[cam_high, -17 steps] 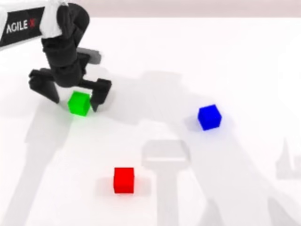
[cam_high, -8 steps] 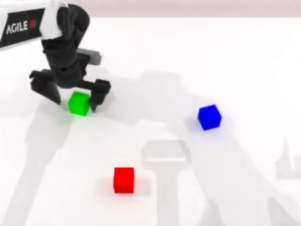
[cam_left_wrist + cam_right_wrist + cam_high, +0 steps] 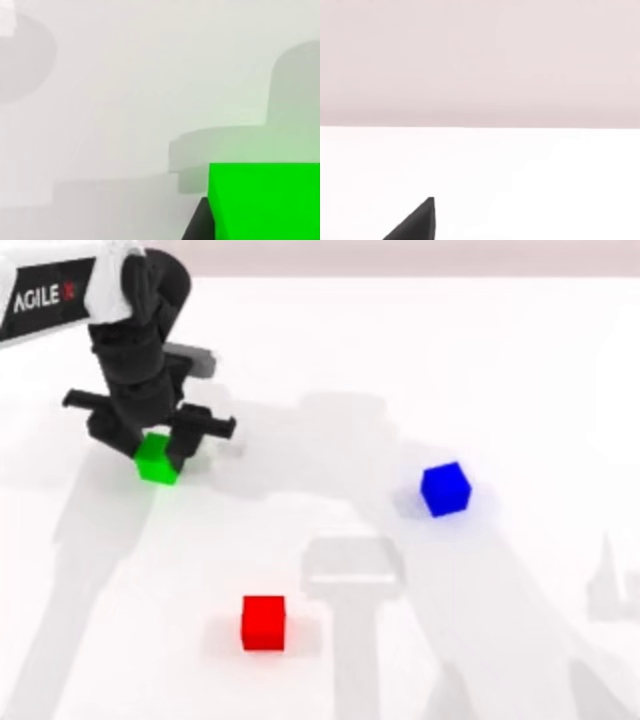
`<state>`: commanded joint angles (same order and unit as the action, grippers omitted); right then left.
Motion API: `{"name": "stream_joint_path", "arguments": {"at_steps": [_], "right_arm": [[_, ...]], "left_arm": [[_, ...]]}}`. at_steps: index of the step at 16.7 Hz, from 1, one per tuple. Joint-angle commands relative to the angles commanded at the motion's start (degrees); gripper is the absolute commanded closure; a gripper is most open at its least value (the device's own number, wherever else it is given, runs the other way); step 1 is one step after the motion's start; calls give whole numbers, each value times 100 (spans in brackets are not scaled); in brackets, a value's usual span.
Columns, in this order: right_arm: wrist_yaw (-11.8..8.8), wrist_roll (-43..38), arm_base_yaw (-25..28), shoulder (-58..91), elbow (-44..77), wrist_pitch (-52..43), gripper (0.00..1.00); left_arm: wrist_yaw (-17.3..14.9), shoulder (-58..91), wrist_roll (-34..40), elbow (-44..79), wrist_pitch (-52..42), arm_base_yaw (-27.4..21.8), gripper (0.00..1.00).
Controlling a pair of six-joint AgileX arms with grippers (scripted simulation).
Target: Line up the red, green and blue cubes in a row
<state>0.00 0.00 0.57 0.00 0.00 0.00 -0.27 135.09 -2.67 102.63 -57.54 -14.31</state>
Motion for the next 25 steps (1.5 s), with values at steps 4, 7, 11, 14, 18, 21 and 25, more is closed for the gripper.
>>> {"name": "stream_joint_path", "arguments": {"at_steps": [4,7,11,14,18,21,25], "right_arm": [[0,0,0,0,0,0,0],[0,0,0,0,0,0,0],[0,0,0,0,0,0,0],[0,0,0,0,0,0,0],[0,0,0,0,0,0,0],[0,0,0,0,0,0,0],[0,0,0,0,0,0,0]], "left_arm": [[0,0,0,0,0,0,100],[0,0,0,0,0,0,100],[-3,-92,-3,38,-44,7,100],[-2,-177,6,375,-458,44,100],[0,-377,11,965,-1293,106,100],[1,-423,10,1060,-1400,115,100],[5,-432,81,1024,-1377,8,100]]}}
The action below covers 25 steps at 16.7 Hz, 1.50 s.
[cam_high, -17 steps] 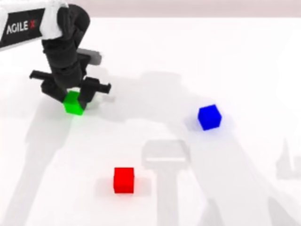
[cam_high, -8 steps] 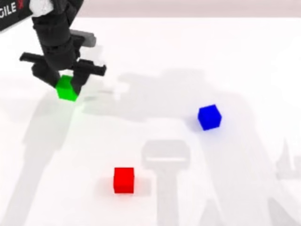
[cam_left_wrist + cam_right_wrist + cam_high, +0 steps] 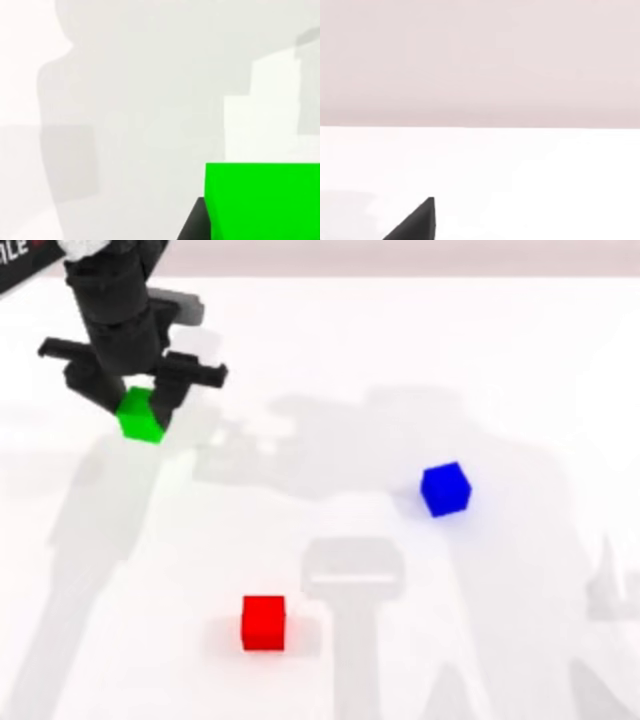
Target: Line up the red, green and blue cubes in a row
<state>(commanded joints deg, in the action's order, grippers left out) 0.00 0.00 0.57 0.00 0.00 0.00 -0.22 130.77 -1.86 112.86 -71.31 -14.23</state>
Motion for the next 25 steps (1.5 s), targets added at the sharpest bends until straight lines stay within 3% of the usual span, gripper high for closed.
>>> {"name": "stream_joint_path", "arguments": {"at_steps": [4,11,15,25], "right_arm": [[0,0,0,0,0,0,0],[0,0,0,0,0,0,0],[0,0,0,0,0,0,0],[0,0,0,0,0,0,0]], "left_arm": [[19,-216,887,-263,38,-672,100],[46,-938,4013,-1286,153,-2664,100],[77,-1361,5054,-1732,288,-3497,100],[86,-1319,5185,-2115,735,-3614,100]]}}
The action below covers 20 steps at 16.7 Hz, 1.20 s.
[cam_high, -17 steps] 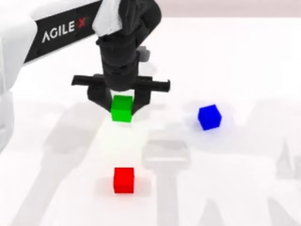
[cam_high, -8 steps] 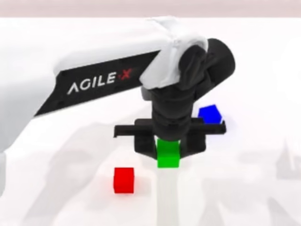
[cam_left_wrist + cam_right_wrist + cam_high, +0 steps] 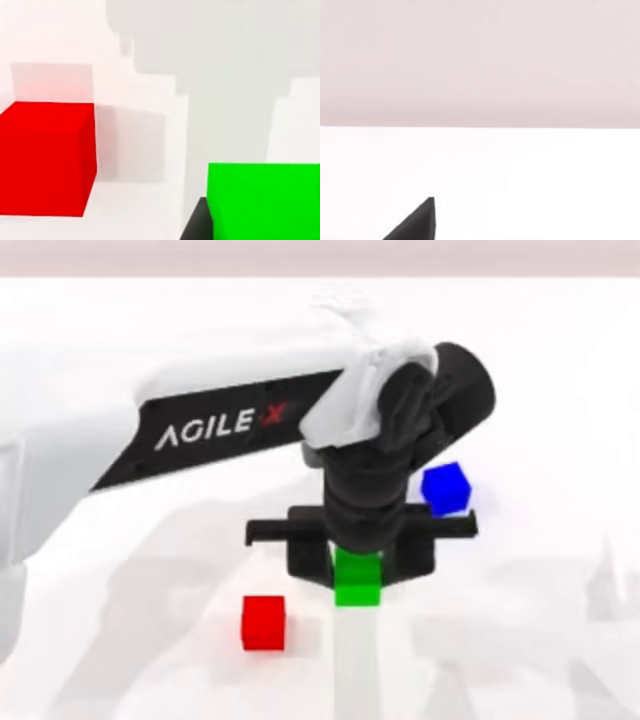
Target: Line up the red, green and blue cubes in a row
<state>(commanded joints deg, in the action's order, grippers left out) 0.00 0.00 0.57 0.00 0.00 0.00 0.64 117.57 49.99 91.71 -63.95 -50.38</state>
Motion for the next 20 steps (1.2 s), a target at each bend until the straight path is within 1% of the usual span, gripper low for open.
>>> {"name": "stream_joint_path", "arguments": {"at_steps": [4,9,20], "right_arm": [[0,0,0,0,0,0,0],[0,0,0,0,0,0,0],[0,0,0,0,0,0,0]], "left_arm": [[-1,211,-1,-597,871,-4,100],[-1,271,-1,-735,1025,-13,100],[-1,271,-1,-735,1025,-13,17]]}}
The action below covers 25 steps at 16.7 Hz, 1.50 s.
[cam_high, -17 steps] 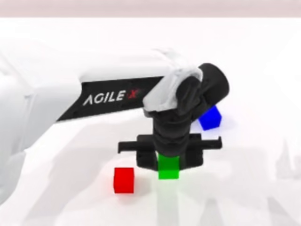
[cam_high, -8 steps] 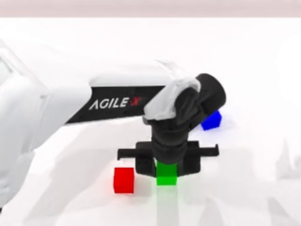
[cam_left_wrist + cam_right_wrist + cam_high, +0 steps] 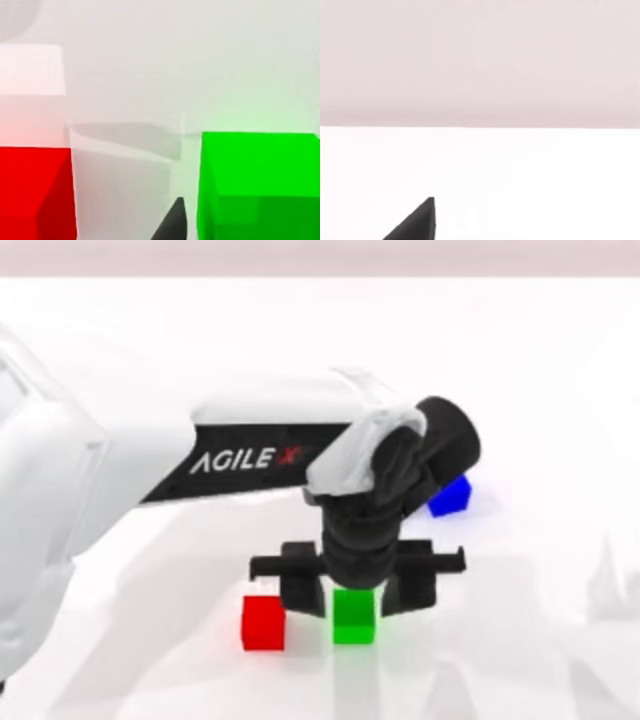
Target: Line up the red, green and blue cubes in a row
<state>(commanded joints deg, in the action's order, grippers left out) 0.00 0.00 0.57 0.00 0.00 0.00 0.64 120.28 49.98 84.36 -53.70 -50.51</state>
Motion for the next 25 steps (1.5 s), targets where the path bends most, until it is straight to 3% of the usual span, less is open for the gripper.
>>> {"name": "stream_joint_path", "arguments": {"at_steps": [2,3,12,19,25], "right_arm": [[0,0,0,0,0,0,0],[0,0,0,0,0,0,0],[0,0,0,0,0,0,0],[0,0,0,0,0,0,0],[0,0,0,1,1,-1,0]], "left_arm": [[0,0,0,0,0,0,2],[0,0,0,0,0,0,0],[1,-6,0,20,-20,0,0],[3,-350,37,914,-1304,78,0],[3,-398,29,1006,-1420,63,0]]}}
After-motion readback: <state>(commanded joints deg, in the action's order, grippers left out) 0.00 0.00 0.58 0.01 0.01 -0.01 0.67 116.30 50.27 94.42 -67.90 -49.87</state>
